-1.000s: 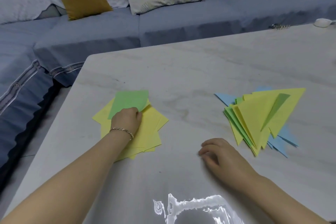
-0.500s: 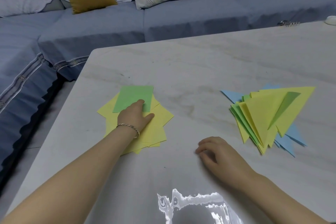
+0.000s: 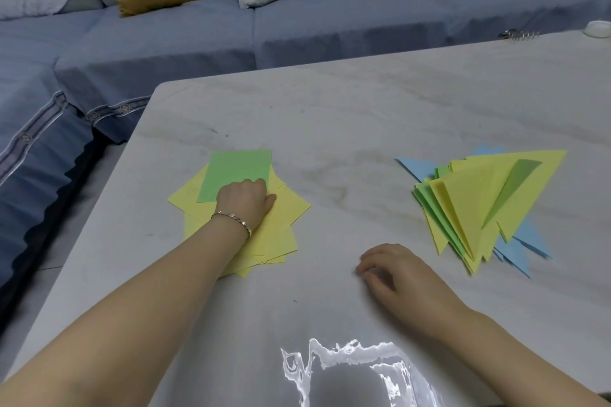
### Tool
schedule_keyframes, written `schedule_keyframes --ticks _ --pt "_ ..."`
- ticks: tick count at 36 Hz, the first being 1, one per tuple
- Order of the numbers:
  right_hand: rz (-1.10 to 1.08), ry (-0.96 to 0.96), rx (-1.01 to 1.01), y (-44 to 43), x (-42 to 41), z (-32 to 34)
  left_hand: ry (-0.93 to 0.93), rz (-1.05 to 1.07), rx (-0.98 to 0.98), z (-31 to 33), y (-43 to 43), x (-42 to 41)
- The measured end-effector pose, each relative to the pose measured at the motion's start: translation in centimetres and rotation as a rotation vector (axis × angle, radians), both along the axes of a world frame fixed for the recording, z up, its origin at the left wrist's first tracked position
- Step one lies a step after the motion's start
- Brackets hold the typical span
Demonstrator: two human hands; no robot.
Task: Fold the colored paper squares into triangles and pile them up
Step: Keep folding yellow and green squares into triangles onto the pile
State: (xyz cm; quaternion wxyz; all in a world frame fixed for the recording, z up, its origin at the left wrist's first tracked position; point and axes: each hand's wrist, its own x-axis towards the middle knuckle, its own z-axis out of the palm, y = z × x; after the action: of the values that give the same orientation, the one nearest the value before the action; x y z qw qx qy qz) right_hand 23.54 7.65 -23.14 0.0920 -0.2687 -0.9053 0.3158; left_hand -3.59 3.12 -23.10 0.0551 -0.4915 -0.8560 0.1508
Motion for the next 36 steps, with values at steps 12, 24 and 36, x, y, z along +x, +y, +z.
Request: schedule_keyframes --ticks 12,24,36 --pt "0.047 -0.011 0.027 0.0 0.6 0.7 -0.048 0.0 0.018 0.7 0.1 -0.1" --pt "-0.094 0.227 0.145 -0.1 -0.2 0.7 0.039 -0.381 0.493 3.2 -4.4 4.5" --pt "-0.069 0.455 0.369 0.7 1.6 -2.0 -0.656 -0.239 0.72 2.4 -6.7 12.2"
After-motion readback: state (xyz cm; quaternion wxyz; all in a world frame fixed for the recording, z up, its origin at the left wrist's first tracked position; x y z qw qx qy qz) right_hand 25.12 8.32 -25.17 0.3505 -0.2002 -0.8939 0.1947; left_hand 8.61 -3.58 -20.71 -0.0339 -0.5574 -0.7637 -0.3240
